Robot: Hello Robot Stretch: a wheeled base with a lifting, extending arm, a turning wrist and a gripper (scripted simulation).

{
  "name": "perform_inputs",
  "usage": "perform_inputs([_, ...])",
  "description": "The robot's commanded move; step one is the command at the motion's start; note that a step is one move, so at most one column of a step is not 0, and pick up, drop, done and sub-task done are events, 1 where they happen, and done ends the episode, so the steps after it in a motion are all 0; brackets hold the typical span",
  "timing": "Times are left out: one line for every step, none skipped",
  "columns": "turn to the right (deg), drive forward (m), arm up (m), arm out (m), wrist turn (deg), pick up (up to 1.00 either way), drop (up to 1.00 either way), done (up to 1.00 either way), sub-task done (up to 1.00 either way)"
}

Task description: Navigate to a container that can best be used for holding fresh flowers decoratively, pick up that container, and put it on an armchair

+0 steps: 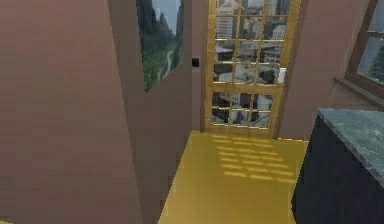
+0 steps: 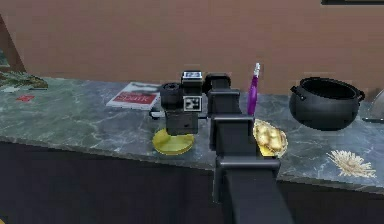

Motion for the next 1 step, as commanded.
perform_inputs([0.0,0.00,-0.14,0.00,0.0,0.00,0.00,0.00,0.00])
